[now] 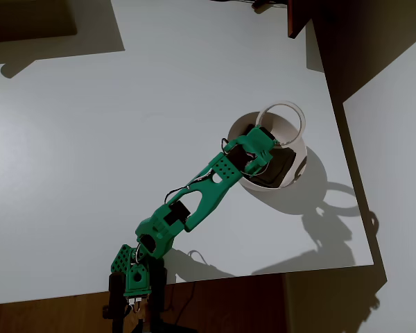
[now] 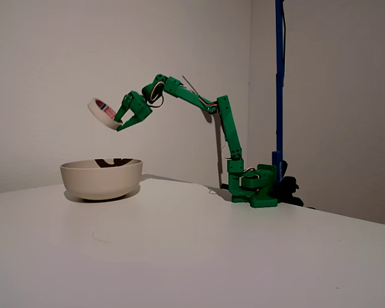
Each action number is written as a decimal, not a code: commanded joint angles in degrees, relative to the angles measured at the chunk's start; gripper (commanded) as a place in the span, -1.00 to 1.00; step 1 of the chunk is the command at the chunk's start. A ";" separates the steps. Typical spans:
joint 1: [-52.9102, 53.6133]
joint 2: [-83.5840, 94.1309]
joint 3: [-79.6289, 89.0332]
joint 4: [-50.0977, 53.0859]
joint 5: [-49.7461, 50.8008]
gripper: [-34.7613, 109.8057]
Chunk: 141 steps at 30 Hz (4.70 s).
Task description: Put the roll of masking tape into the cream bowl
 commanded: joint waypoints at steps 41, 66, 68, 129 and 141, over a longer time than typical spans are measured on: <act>5.80 -13.97 -14.06 1.58 0.18 -0.51; -14.68 14.85 -13.71 25.49 5.98 -0.63; -17.31 16.70 -13.62 28.04 5.98 -0.63; -54.93 113.99 111.88 11.25 0.79 -0.64; -53.96 113.99 114.96 15.03 0.70 -0.64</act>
